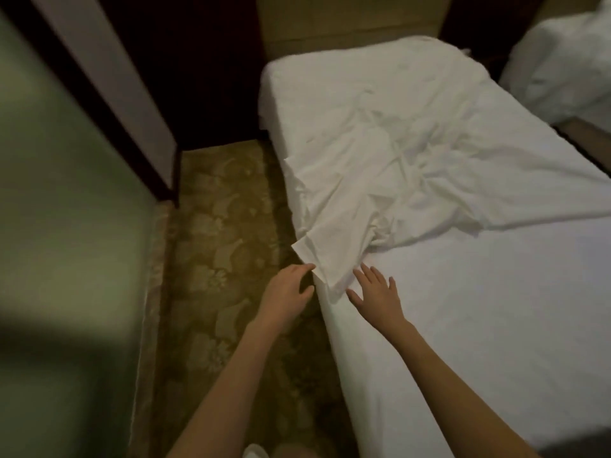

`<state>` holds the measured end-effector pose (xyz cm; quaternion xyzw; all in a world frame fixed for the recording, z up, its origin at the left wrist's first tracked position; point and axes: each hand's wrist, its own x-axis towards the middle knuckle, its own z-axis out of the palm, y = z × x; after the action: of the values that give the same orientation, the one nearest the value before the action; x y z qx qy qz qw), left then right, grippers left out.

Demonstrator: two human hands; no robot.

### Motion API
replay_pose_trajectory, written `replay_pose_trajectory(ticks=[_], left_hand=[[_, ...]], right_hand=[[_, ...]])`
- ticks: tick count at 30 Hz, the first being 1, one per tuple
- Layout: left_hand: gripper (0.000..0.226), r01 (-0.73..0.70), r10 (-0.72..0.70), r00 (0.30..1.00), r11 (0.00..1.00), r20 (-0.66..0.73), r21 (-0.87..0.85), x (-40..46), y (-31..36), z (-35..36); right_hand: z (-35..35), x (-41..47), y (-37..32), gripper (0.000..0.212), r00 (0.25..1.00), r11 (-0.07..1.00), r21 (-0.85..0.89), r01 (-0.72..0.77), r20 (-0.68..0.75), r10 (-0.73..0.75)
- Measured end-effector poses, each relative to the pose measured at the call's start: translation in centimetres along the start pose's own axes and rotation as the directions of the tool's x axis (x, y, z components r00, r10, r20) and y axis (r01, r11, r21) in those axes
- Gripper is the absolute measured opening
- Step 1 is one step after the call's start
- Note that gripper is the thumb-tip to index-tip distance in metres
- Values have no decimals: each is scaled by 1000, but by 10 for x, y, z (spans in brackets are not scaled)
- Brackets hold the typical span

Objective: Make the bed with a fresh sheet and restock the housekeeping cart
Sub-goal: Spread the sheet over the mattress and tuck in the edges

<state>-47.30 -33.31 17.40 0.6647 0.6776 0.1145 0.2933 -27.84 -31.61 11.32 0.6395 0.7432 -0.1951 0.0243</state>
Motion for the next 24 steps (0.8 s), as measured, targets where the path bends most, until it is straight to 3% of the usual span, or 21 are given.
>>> replay_pose_trajectory(ticks=[5,13,16,19,22,24], left_hand=[[47,-65,93,967,991,236,-121,77,-40,22],[46,139,37,878,935,478,-326,219,-94,128],[47,206,10,850,914,527,-350,257,-108,160],[50,308,-71,868,854,492,-419,287,-115,180],[46,407,-230,892,784,390,-469,306,-115,184],[43,445,-240,873,751,426,-489,312,-115,183]], right_hand=[[37,33,-13,54,962,954,130,-271,39,269],[131,118,8,58,838,765,371,-526,71,541],[158,149,2,64,771,595,566,-570,118,626],[179,174,-8,72,673,447,635,-630,159,722],[185,183,-19,59,573,267,755,-599,172,801],[179,186,-28,49,519,169,801,-575,197,832]])
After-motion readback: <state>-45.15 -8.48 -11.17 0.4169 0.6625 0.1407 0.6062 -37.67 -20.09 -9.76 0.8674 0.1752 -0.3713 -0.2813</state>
